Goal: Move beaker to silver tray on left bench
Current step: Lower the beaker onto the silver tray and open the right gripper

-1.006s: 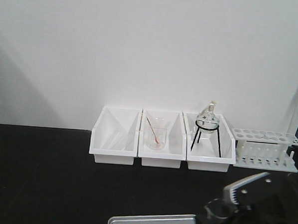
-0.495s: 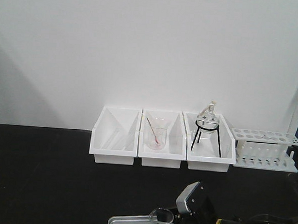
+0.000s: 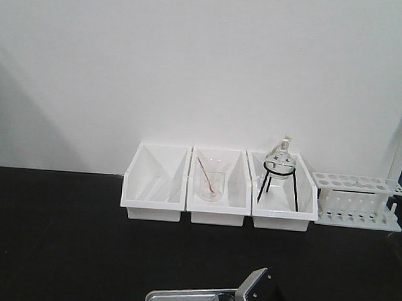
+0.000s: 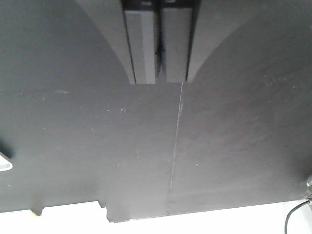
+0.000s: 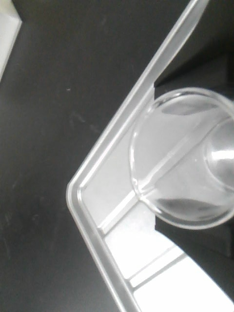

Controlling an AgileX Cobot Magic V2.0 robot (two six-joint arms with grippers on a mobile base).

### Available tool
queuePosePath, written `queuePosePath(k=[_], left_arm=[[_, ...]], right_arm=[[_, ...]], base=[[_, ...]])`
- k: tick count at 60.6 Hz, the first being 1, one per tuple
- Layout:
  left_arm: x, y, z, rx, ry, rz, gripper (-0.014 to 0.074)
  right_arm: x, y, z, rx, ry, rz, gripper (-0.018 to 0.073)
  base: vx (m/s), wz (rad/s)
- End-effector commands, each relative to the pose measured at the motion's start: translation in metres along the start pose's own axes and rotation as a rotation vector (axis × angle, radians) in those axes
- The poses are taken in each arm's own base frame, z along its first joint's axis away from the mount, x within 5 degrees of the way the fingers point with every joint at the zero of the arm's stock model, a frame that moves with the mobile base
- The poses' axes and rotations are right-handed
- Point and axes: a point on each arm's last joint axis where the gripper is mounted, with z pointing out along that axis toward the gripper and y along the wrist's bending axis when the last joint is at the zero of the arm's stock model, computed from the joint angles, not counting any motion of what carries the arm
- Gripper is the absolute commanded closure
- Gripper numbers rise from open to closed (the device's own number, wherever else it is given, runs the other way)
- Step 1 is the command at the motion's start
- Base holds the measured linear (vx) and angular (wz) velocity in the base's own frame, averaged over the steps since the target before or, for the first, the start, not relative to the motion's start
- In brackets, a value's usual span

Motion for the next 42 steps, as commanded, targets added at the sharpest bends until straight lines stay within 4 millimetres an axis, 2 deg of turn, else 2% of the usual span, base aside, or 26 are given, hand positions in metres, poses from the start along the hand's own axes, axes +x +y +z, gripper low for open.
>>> queuePosePath(k=[1, 11, 22, 28, 42], left_arm=[[-0.0008, -0.0007, 0.0016, 0.006, -0.063, -0.003, 0.0595], [-0.0008, -0.0007, 0.0016, 0.006, -0.063, -0.003, 0.0595], [-0.0008, -0.0007, 0.0016, 0.006, -0.063, -0.003, 0.0595], [-0.0008, -0.0007, 0.0016, 0.006, -0.063, -0.003, 0.0595], [-0.0008, -0.0007, 0.0016, 0.006, -0.063, -0.003, 0.0595]], right_arm=[[-0.0208, -0.0029, -0.0022, 0.005, -0.103, -0.033, 0.0569], [-0.0192, -0.0026, -0.0017, 0.0, -0.094, -0.029, 0.0558], [-0.0192, -0.0026, -0.0017, 0.0, -0.094, -0.029, 0.0465], [-0.0191, -0.0023, -0.0017, -0.004, -0.094, -0.02, 0.0372], [-0.0197, -0.002, -0.0017, -0.009, -0.101, 0.014, 0.0062]], base=[[0.0, 0.0], [0.0, 0.0], [0.0, 0.0], [0.0, 0.0], [0.0, 0.0]])
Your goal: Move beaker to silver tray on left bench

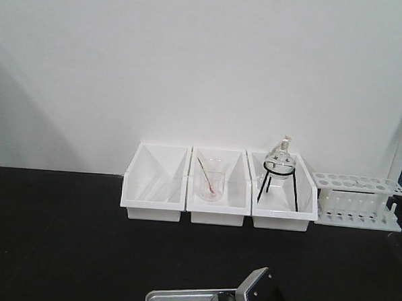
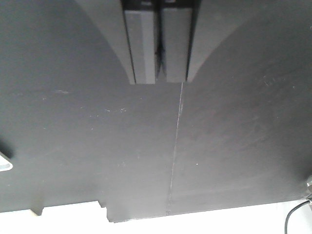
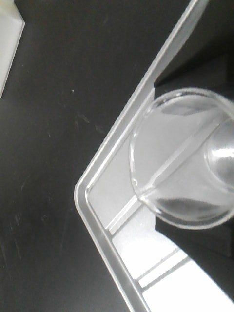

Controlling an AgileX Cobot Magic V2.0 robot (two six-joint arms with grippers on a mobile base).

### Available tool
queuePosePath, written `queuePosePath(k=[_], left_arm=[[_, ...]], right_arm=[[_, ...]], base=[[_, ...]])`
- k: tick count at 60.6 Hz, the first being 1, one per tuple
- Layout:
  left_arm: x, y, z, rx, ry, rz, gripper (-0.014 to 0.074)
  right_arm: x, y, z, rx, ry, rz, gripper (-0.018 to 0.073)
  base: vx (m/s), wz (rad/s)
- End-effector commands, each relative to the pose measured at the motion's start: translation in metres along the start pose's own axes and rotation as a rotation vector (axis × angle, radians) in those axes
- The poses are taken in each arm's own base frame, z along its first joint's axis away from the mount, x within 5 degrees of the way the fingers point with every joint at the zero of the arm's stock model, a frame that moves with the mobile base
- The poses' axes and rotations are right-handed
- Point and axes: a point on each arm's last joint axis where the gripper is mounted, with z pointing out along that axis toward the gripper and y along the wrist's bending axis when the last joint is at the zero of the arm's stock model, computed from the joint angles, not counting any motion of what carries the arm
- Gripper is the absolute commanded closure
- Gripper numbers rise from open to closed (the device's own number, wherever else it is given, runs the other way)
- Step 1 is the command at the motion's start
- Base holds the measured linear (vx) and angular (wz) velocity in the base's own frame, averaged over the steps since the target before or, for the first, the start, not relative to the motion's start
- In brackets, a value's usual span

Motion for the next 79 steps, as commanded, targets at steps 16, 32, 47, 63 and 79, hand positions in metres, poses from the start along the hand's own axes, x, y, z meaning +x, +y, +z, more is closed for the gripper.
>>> queuePosePath(k=[16, 32, 47, 63, 79], left_arm=[[-0.001, -0.001, 0.002, 0.006, -0.063, -0.003, 0.0595], [-0.001, -0.001, 0.002, 0.006, -0.063, -0.003, 0.0595], [-0.001, -0.001, 0.002, 0.006, -0.063, -0.003, 0.0595], [-0.001, -0.001, 0.002, 0.006, -0.063, -0.003, 0.0595], [-0.001, -0.001, 0.002, 0.006, -0.063, -0.003, 0.0595]], right_arm=[[-0.041, 0.002, -0.011, -0.01, -0.144, -0.049, -0.0111], [-0.101, 0.013, -0.041, 0.014, -0.282, -0.131, -0.006], [-0.173, 0.038, -0.102, 0.074, -0.375, -0.061, 0.0233], [-0.212, 0.079, -0.191, 0.273, -0.262, -0.196, 0.0575], [-0.208, 0.132, -0.252, 0.246, -0.27, -0.452, 0.0573]], base=[[0.0, 0.0], [0.0, 0.0], [0.0, 0.0], [0.0, 0.0], [0.0, 0.0]])
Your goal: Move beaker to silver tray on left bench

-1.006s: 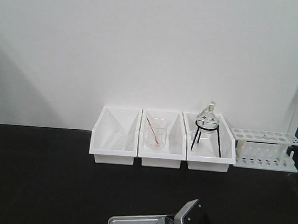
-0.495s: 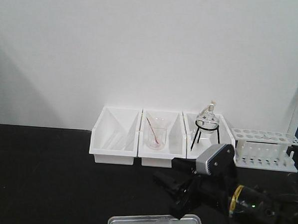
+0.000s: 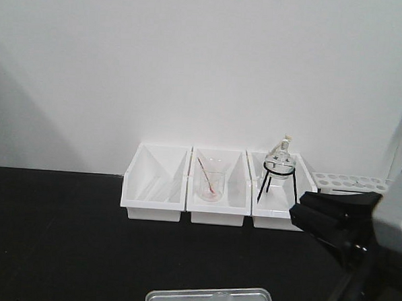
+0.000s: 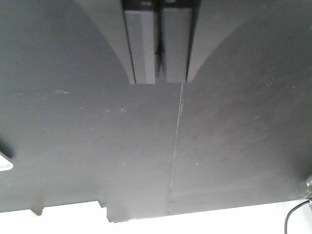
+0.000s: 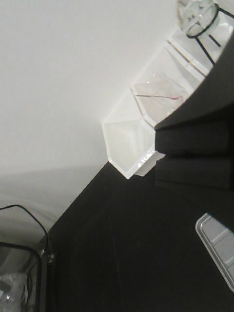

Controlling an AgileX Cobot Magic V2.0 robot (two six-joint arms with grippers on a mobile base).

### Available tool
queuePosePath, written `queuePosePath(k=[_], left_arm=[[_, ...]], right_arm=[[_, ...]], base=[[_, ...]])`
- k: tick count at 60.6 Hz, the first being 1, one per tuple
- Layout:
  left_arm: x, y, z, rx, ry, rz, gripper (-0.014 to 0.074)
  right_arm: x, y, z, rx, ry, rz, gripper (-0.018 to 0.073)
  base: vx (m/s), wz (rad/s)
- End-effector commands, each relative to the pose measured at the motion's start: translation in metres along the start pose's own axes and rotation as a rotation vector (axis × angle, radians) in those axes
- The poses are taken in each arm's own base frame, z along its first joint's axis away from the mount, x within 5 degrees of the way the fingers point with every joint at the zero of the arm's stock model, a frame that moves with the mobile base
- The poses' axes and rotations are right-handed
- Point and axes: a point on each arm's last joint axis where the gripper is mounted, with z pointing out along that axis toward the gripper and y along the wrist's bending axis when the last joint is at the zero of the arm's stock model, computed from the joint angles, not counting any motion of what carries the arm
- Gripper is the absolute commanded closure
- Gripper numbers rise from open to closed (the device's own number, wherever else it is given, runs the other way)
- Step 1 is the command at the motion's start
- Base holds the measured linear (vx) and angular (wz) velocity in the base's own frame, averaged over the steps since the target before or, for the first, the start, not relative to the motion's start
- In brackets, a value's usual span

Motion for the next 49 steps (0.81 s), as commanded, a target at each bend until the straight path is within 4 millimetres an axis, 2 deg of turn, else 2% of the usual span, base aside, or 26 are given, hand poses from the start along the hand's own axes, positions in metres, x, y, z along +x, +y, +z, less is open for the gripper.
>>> queuePosePath(k=[1, 10, 19, 36, 43, 49], left_arm=[[-0.001, -0.001, 0.002, 0.006, -0.063, -0.003, 0.0595], [-0.001, -0.001, 0.002, 0.006, -0.063, -0.003, 0.0595], [-0.001, -0.001, 0.002, 0.006, -0.063, -0.003, 0.0595], [-0.001, -0.001, 0.002, 0.006, -0.063, -0.003, 0.0595], [-0.001, -0.001, 0.002, 0.006, -0.063, -0.003, 0.0595], [-0.001, -0.001, 0.002, 0.006, -0.063, -0.003, 0.0595]], right_arm=[[-0.018, 0.007, -0.022, -0.01, -0.062, -0.065, 0.0573], [-0.033, 0.024, -0.047, -0.081, -0.153, -0.114, 0.0573], [-0.043, 0.031, -0.066, -0.075, -0.21, -0.151, 0.0573], [-0.051, 0.038, -0.083, -0.072, -0.268, -0.164, 0.0573], [-0.05, 0.025, -0.073, 0.01, -0.277, -0.053, 0.0573], [-0.039, -0.005, -0.06, 0.265, -0.257, 0.165, 0.0573]], base=[[0.0, 0.0], [0.0, 0.0], [0.0, 0.0], [0.0, 0.0], [0.0, 0.0], [0.0, 0.0]])
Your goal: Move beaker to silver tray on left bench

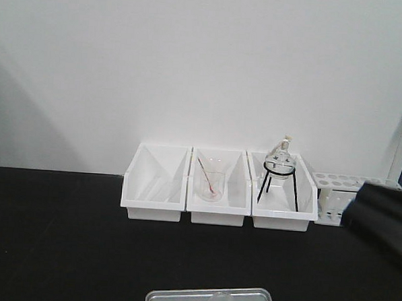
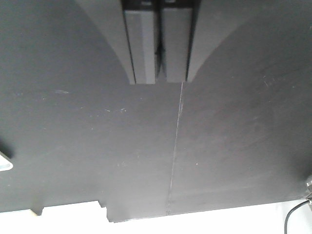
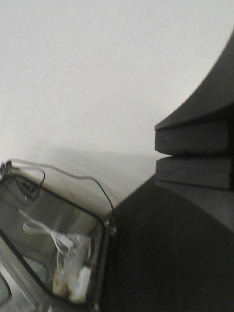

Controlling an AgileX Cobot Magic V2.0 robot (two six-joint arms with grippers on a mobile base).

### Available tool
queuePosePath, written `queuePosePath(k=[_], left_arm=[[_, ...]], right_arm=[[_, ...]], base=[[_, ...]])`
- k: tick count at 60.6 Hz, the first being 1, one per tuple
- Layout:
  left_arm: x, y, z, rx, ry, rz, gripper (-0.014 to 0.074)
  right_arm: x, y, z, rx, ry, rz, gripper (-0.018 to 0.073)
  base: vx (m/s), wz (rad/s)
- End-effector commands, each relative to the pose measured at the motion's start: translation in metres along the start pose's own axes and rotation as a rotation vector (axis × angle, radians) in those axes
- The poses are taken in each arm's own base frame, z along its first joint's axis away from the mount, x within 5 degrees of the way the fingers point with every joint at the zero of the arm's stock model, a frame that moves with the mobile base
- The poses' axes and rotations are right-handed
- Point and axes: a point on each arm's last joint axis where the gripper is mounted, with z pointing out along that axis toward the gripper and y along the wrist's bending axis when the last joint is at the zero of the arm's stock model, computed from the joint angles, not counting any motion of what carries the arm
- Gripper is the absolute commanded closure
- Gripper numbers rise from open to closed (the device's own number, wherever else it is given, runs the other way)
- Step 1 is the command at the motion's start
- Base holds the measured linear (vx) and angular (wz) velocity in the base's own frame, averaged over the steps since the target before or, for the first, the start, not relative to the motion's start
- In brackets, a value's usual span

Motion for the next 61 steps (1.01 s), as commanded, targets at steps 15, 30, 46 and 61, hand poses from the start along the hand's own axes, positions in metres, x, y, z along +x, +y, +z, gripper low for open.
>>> queuePosePath(k=[15, 30, 46, 61], left_arm=[[-0.001, -0.001, 0.002, 0.006, -0.063, -0.003, 0.0595], [-0.001, -0.001, 0.002, 0.006, -0.063, -0.003, 0.0595], [-0.001, -0.001, 0.002, 0.006, -0.063, -0.003, 0.0595], [-0.001, -0.001, 0.002, 0.006, -0.064, -0.003, 0.0595]], right_arm=[[0.073, -0.049, 0.005, 0.532, 0.612, 0.309, 0.0573], [0.08, -0.007, -0.046, 0.475, 0.394, 0.228, 0.0573], [0.151, 0.041, -0.104, 0.653, 0.227, 0.305, 0.0571], [0.179, 0.057, -0.116, 0.661, 0.194, 0.292, 0.0571]], base=[[0.0, 0.0], [0.0, 0.0], [0.0, 0.0], [0.0, 0.0]])
